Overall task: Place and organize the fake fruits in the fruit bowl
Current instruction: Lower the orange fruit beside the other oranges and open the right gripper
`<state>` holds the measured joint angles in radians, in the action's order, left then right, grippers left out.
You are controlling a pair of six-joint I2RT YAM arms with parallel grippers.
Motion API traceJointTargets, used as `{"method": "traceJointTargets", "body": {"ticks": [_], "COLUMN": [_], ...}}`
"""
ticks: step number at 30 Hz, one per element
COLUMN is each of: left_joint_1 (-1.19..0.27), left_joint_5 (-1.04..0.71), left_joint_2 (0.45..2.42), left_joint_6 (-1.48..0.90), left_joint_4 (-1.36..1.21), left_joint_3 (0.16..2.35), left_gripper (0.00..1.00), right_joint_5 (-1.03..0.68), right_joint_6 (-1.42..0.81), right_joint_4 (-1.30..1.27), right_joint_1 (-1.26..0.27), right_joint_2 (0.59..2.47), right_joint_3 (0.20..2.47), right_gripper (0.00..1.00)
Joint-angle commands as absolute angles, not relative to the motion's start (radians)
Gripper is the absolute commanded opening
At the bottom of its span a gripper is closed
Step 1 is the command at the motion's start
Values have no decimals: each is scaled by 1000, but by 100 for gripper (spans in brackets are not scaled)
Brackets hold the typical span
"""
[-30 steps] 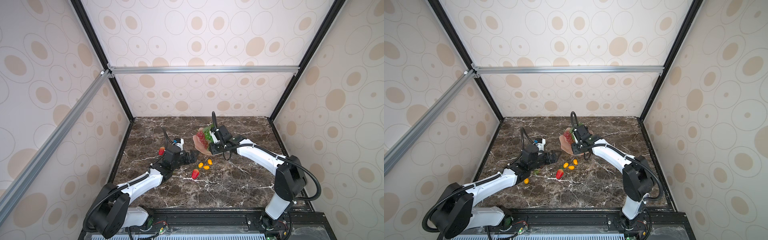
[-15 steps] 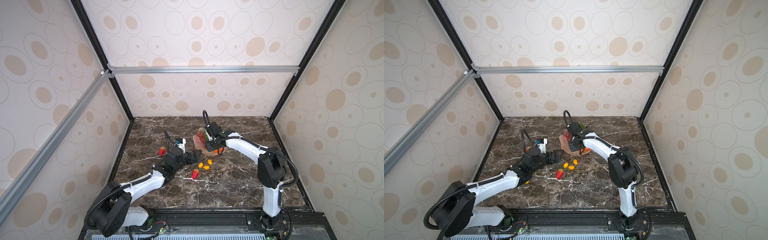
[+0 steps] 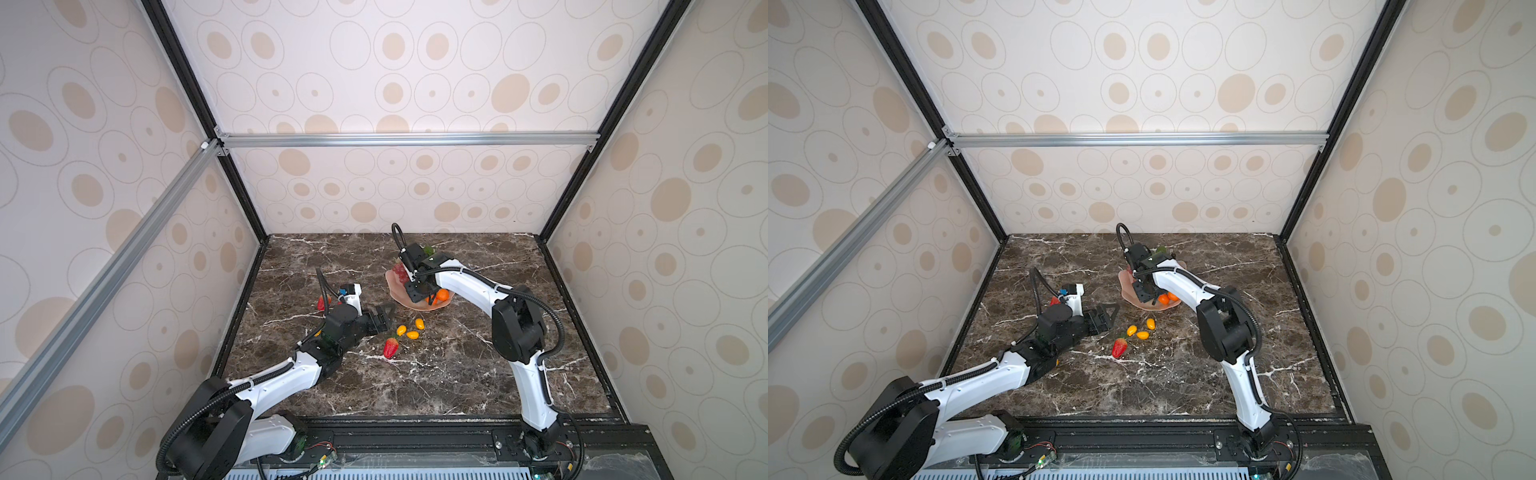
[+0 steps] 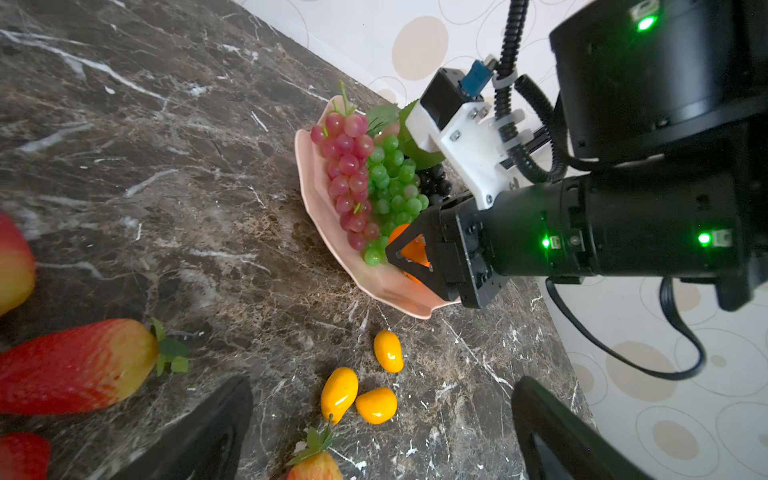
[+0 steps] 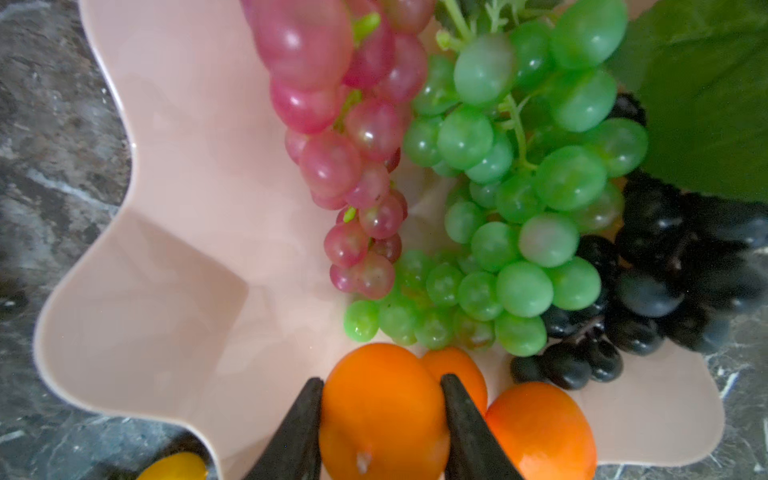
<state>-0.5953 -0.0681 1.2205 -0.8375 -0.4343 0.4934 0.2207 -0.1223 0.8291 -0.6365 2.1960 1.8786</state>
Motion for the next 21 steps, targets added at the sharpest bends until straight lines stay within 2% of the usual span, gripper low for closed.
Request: {"method": "traceJointTargets", "body": {"ticks": [1, 9, 21], "left_joint_1": [-582, -575, -569], "left_joint_5": [-68, -74, -88], "left_joint_2": [1207, 1198, 1197], "left_joint_6": [-862, -866, -875], "left_joint_4": [-468, -471, -487], "left_joint_3": [491, 479, 472], "left_gripper": [98, 98, 98], "right_joint_5": [273, 277, 271], "right_joint_6": [-86, -72, -70], "right_joint_4": [894, 900, 898], "right_joint_1": [-647, -650, -651], "right_joint_2": [2226, 2243, 2234], "right_joint_3": [1912, 1925, 1927], "right_gripper": [35, 37, 53]}}
